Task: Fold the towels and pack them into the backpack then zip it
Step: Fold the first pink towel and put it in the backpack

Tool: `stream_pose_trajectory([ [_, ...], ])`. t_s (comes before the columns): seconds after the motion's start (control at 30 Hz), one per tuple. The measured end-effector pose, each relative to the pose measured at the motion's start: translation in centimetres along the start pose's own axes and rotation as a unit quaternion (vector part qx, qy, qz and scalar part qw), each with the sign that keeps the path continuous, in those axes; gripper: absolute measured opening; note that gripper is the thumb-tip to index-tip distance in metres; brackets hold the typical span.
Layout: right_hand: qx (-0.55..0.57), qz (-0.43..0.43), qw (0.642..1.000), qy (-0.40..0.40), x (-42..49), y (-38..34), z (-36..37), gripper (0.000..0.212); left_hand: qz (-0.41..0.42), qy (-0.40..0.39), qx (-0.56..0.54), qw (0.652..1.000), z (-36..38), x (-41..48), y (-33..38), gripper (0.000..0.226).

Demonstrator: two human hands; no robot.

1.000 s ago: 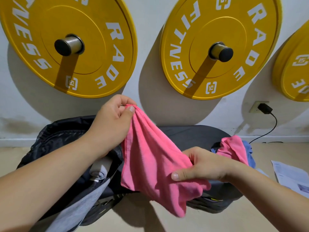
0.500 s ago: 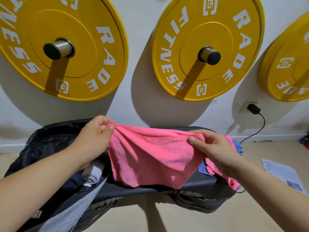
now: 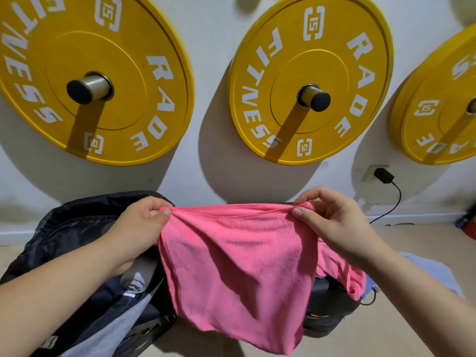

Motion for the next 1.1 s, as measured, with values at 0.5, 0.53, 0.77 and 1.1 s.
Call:
stream_pose_trajectory([
  [0.5,-0.074,0.023,0.997,0.027,0.0,3.3,-1.6,0.022,0.034,-0.017,-0.017,0.999,0.3,-0.9,2.3,0.014],
  [0.53,-0.092,0.018,0.994,0.046,0.0,3.0,-2.0,0.021,0.069,-0.012,0.023,0.997,0.0,-1.2,3.5,0.013],
  [0.77,-0.167,0.068,0.981,0.077,0.1,2.8,-3.2,0.022,0.122,-0.053,0.132,0.982,0.6,-2.8,5.6,0.014],
  [1.1,-0.082,0.119,0.984,0.101,-0.3,5.7,-2.5,0.015,0.048,-0.068,0.053,0.995,1.7,-1.5,2.1,0.014],
])
Point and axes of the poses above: each hand's wrist, its own x-axis towards the middle knuckle, its own z-axis out of the palm, y = z × x, the point moved 8 cm from there along x, towards the middle knuckle, and after that the axes turned 5 degrees about -y, right-handed, at the moved point
